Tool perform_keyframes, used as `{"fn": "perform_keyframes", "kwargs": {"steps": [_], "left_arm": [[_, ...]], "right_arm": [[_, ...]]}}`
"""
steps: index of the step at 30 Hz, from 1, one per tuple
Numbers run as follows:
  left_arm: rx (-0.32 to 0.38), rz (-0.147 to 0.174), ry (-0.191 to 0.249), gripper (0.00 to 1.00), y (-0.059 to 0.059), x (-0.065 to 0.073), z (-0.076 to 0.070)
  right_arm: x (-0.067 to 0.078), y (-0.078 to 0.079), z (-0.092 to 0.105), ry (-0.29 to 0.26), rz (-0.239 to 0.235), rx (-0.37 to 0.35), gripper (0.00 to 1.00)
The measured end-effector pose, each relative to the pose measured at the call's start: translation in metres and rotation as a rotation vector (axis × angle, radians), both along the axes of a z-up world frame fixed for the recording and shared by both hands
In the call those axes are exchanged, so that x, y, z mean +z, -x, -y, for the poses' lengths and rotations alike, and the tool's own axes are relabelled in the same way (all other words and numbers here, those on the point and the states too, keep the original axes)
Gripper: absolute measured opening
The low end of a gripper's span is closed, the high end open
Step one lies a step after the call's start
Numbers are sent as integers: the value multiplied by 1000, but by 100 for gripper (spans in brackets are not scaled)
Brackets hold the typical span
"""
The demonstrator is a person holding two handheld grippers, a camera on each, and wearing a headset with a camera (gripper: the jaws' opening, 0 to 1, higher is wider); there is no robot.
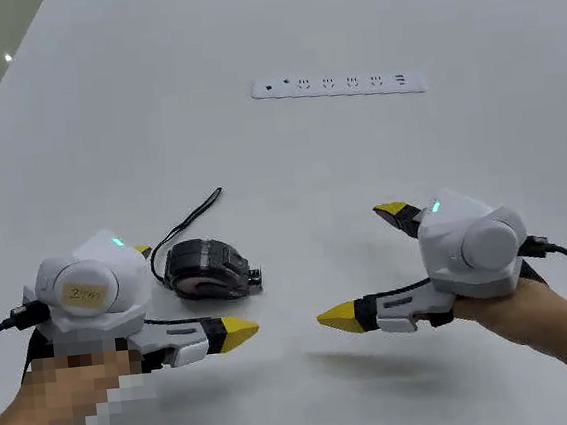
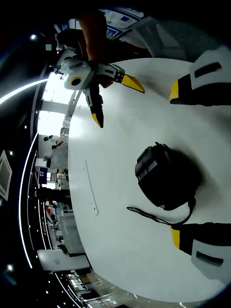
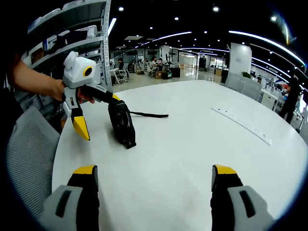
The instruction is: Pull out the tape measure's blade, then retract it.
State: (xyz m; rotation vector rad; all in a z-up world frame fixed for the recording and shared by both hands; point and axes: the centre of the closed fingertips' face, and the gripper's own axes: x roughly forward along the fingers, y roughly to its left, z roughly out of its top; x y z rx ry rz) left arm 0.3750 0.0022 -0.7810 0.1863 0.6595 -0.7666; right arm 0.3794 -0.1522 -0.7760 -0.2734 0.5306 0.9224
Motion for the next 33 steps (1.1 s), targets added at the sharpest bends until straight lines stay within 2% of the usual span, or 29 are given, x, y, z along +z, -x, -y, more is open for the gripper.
{"fn": "perform_keyframes", "kwargs": {"steps": [4, 13, 18, 24, 29, 33], "left_arm": [[-18, 9, 41, 100, 4, 7, 3], [-13, 26, 46, 100, 8, 13, -6], [-7, 28, 49, 100, 8, 13, -8], [5, 28, 59, 100, 19, 19, -14], [7, 44, 66, 100, 23, 24, -18], [3, 58, 55, 100, 27, 28, -23]], "right_arm": [[7, 6, 10, -19, 4, -35, 100], [7, 23, 30, -19, 2, -81, 100], [7, 26, 31, -22, -2, -86, 100], [11, 42, 35, -50, -29, -112, 100], [18, 47, 38, -65, -15, -134, 100], [21, 50, 41, -80, -11, -153, 100]]}}
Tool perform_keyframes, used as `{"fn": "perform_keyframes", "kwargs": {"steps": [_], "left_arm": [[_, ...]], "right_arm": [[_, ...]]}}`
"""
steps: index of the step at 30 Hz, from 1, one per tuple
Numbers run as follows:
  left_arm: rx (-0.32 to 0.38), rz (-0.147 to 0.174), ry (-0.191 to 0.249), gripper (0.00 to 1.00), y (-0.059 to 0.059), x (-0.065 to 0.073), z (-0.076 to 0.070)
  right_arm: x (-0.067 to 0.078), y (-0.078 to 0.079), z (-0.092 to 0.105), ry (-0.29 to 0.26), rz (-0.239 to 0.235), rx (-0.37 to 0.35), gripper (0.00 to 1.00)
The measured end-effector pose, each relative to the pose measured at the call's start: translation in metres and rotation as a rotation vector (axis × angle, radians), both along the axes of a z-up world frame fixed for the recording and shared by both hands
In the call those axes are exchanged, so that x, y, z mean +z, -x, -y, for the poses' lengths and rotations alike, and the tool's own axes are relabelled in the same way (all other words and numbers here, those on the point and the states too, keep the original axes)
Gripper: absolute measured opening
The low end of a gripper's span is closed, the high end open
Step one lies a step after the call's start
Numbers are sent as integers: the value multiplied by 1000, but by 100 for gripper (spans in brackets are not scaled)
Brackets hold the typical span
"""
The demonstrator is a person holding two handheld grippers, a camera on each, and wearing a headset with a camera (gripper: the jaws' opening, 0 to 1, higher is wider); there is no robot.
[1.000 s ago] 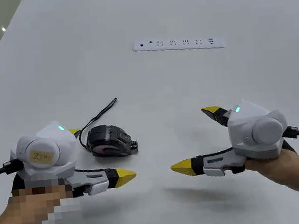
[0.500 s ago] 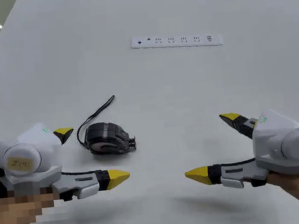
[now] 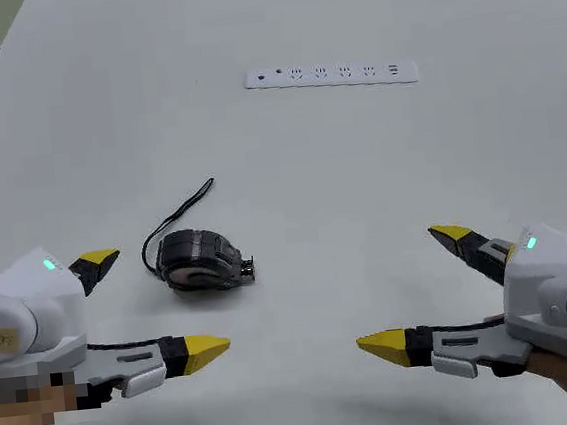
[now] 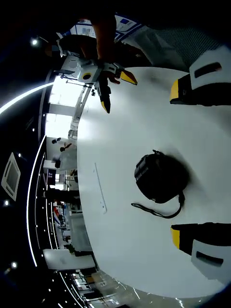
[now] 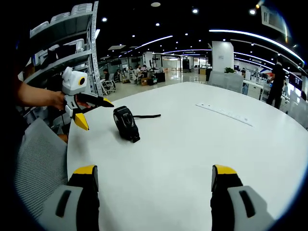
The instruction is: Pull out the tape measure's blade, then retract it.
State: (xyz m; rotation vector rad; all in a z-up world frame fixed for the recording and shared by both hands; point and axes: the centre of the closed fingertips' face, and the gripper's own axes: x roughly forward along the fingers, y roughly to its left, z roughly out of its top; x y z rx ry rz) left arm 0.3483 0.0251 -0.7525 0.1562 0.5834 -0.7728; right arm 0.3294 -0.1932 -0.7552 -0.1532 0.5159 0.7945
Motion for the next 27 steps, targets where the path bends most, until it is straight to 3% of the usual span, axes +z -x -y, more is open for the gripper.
{"fn": "perform_keyframes", "kwargs": {"steps": [11, 27], "left_arm": [[-6, 35, -2, 100, 4, 11, -8], [-5, 45, 13, 100, 3, 16, -6]], "right_arm": [[8, 3, 4, -9, 26, -16, 100], [10, 5, 10, -7, 25, -37, 100]]}}
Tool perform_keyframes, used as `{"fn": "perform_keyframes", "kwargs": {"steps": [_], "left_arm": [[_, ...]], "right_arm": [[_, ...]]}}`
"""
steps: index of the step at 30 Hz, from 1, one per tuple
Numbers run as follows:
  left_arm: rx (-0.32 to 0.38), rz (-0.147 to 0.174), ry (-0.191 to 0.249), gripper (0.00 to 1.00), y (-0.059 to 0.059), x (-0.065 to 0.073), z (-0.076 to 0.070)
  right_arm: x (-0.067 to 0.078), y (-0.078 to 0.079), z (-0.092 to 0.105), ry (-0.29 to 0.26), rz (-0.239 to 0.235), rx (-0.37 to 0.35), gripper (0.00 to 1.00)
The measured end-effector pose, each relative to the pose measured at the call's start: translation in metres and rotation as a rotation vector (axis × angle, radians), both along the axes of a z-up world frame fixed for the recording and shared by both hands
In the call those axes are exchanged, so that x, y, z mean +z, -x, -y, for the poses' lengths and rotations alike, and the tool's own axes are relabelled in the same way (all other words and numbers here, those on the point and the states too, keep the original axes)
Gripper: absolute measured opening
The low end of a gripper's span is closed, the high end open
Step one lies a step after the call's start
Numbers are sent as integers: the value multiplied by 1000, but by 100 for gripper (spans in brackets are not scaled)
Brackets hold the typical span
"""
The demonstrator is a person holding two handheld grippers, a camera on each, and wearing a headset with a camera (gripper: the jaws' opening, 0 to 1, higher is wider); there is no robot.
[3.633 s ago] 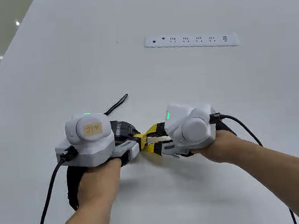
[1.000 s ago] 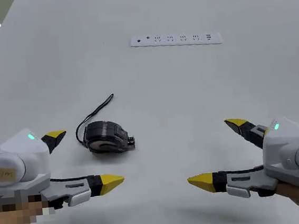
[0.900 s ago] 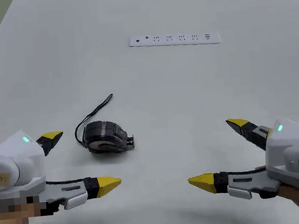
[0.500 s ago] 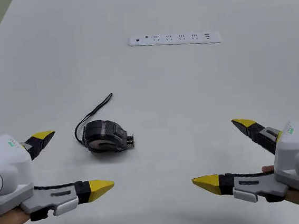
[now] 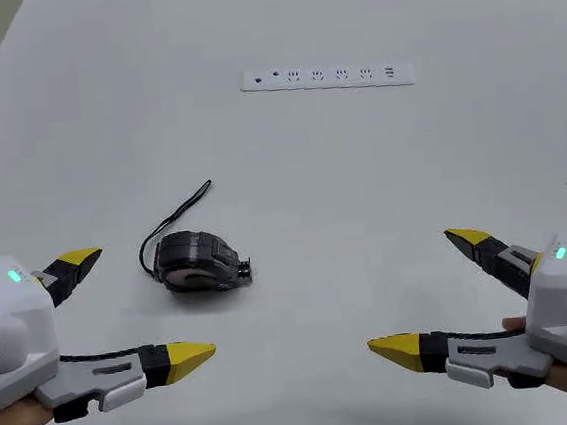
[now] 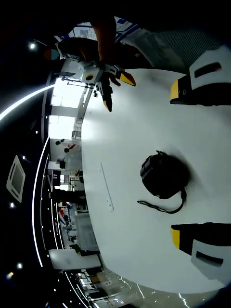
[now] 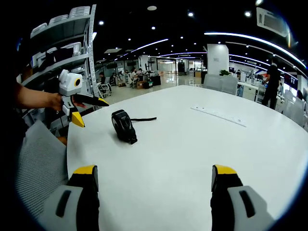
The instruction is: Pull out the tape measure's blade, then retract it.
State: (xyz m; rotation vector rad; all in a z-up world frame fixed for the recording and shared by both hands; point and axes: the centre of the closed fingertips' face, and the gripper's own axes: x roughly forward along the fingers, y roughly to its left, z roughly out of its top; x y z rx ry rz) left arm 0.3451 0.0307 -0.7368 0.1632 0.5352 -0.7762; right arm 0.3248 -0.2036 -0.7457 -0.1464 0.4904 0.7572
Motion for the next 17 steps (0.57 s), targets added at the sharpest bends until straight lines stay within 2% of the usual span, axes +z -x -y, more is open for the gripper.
{"fn": "perform_keyframes", "kwargs": {"steps": [17], "left_arm": [[-5, 2, -14, 100, -3, 0, -5]], "right_arm": [[-1, 0, 2, 5, -4, -2, 100]]}}
